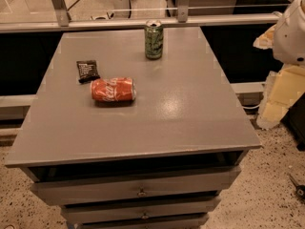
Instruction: Place coke can upright
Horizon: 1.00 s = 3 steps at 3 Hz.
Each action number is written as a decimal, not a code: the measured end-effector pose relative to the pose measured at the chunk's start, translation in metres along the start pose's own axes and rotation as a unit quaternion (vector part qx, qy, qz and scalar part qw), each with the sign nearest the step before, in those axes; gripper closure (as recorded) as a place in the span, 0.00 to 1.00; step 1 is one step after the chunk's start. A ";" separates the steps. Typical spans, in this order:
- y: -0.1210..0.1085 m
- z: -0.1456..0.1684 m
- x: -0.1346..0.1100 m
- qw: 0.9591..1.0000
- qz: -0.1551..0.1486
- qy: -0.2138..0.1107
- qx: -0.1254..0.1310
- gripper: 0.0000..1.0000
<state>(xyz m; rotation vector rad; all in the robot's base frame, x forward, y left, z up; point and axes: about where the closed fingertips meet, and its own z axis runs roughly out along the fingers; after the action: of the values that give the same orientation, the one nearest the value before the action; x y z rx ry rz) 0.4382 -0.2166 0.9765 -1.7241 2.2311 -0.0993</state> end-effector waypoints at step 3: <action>-0.040 0.051 -0.081 0.998 -0.037 -0.048 0.013 0.00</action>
Offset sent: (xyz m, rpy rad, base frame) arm 0.0513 0.0505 -0.0082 0.0741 -0.0519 0.0854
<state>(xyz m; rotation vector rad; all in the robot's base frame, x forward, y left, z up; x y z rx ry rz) 0.5084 -0.1430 0.9550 -1.7589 2.0903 -0.0622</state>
